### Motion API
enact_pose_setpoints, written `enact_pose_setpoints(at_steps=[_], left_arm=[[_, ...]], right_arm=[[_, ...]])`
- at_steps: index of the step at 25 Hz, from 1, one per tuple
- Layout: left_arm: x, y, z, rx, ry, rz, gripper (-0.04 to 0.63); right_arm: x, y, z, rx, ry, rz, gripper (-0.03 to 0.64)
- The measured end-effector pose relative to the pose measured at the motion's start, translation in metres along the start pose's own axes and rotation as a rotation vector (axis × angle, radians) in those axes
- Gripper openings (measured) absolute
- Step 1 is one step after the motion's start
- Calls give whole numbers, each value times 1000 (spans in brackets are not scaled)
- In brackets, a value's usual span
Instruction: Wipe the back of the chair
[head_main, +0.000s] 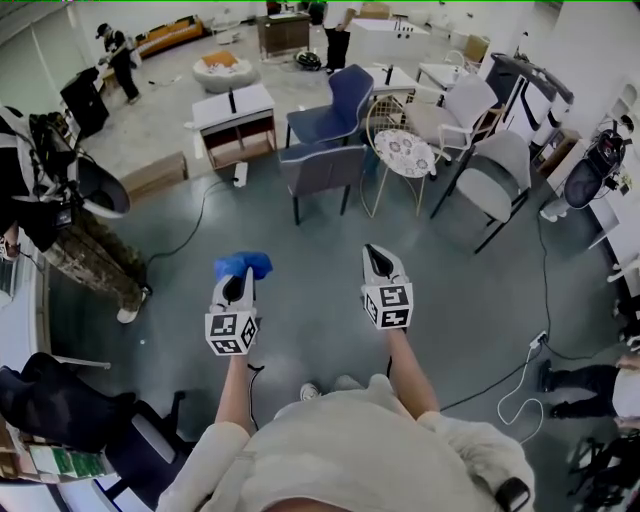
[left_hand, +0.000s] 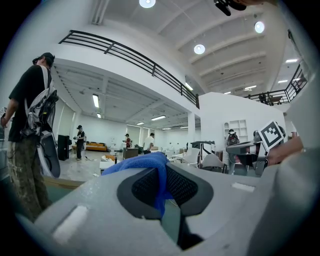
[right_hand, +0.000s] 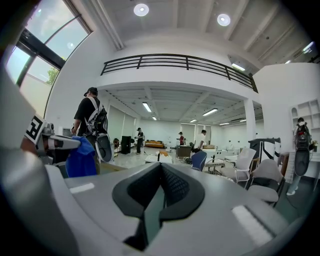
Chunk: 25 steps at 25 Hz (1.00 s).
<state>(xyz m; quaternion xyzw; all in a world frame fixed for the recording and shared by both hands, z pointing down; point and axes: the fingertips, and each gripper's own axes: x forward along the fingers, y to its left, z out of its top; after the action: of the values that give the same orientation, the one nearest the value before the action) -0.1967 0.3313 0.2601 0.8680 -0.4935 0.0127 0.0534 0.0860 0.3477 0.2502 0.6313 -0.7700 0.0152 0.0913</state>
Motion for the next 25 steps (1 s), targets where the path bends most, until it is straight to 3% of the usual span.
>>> enact_pose_setpoints(at_steps=[13, 25], left_arm=[[41, 25, -5, -4, 16, 1, 32], [174, 39, 26, 18, 1, 26, 32]], right_arm=[[55, -6, 2, 22, 9, 10, 0], [167, -88, 23, 36, -16, 31, 0]])
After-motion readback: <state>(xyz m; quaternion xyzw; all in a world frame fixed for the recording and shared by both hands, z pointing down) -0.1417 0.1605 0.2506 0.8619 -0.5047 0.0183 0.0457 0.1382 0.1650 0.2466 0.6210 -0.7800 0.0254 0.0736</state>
